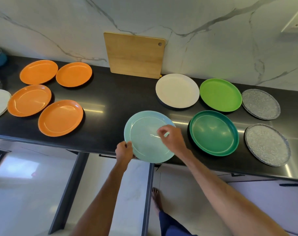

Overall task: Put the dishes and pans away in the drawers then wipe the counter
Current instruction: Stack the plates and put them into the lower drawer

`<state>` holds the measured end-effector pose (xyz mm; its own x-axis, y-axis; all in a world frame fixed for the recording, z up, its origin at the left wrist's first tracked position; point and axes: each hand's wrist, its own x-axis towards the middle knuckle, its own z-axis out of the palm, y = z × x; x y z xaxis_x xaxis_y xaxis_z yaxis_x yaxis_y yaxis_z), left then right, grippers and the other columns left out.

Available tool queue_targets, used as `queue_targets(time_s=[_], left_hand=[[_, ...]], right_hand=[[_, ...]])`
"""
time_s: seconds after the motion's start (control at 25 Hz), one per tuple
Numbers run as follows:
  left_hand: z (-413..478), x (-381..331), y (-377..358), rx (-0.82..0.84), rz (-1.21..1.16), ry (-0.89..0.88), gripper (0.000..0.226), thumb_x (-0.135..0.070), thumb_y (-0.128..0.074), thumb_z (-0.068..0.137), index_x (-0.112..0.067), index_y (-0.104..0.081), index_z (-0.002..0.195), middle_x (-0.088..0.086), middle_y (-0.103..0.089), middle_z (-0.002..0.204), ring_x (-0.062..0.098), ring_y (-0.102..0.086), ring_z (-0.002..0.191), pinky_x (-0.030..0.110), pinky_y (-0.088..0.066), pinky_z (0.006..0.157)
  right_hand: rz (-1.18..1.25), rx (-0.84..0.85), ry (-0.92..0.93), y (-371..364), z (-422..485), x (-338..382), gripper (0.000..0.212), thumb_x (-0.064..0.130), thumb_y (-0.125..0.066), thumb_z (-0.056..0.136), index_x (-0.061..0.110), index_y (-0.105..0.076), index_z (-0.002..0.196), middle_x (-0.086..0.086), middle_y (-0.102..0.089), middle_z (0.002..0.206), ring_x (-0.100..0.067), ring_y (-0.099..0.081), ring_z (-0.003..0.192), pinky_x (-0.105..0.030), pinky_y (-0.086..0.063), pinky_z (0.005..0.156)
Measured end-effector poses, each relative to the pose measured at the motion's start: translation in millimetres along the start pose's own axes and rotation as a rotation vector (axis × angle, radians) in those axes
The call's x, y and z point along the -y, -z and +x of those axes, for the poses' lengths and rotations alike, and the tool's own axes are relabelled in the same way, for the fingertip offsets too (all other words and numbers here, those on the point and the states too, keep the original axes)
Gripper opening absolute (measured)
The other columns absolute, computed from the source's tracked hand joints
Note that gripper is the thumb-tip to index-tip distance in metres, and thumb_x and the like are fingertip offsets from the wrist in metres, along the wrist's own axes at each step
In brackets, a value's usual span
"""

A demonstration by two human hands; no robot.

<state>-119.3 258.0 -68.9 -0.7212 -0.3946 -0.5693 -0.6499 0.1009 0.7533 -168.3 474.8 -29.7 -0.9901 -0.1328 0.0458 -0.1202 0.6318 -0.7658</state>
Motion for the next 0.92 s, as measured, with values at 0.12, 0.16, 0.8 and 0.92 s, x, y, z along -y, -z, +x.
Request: queue_targets(time_s=[0.12, 0.16, 0.8, 0.92], left_hand=[[10.4, -0.3, 11.8, -0.052, 0.005, 0.013, 0.026, -0.023, -0.051, 0.103, -0.006, -0.066, 0.092, 0.015, -0.071, 0.094, 0.034, -0.074, 0.078, 0.051, -0.064, 0.063], [13.0, -0.6, 12.7, -0.057, 0.009, 0.016, 0.027, -0.024, -0.051, 0.102, -0.006, -0.066, 0.09, 0.016, -0.071, 0.093, 0.035, -0.074, 0.077, 0.051, -0.064, 0.063], [1.4, -0.8, 20.2, -0.015, -0.167, 0.037, 0.021, -0.014, -0.049, 0.107, -0.003, -0.068, 0.107, 0.009, -0.073, 0.101, 0.022, -0.073, 0.086, 0.034, -0.064, 0.065], [-10.1, 2.0, 31.7, 0.001, -0.191, 0.003, 0.022, -0.013, -0.048, 0.107, -0.004, -0.067, 0.113, 0.011, -0.073, 0.106, 0.026, -0.073, 0.091, 0.039, -0.065, 0.071]], right_hand=[[-0.123, -0.167, -0.271, 17.7, 58.0, -36.6, 0.008, 0.011, -0.062, 0.089, 0.007, -0.068, 0.086, -0.004, -0.067, 0.08, -0.02, -0.062, 0.075, -0.038, -0.053, 0.07], [-0.098, -0.151, -0.378, 21.0, 77.6, -45.8, 0.011, 0.014, -0.059, 0.087, 0.008, -0.064, 0.079, -0.005, -0.061, 0.074, -0.022, -0.06, 0.071, -0.037, -0.05, 0.065], [1.178, -0.138, -0.938, 24.6, 138.7, -45.7, 0.035, 0.018, -0.068, 0.086, 0.0, -0.06, 0.116, -0.018, -0.076, 0.105, -0.029, -0.076, 0.097, -0.038, -0.061, 0.09], [1.07, -0.07, -0.917, 21.2, 105.6, -10.4, 0.018, 0.02, -0.063, 0.087, 0.004, -0.063, 0.094, -0.01, -0.076, 0.081, -0.022, -0.073, 0.075, -0.029, -0.056, 0.071]])
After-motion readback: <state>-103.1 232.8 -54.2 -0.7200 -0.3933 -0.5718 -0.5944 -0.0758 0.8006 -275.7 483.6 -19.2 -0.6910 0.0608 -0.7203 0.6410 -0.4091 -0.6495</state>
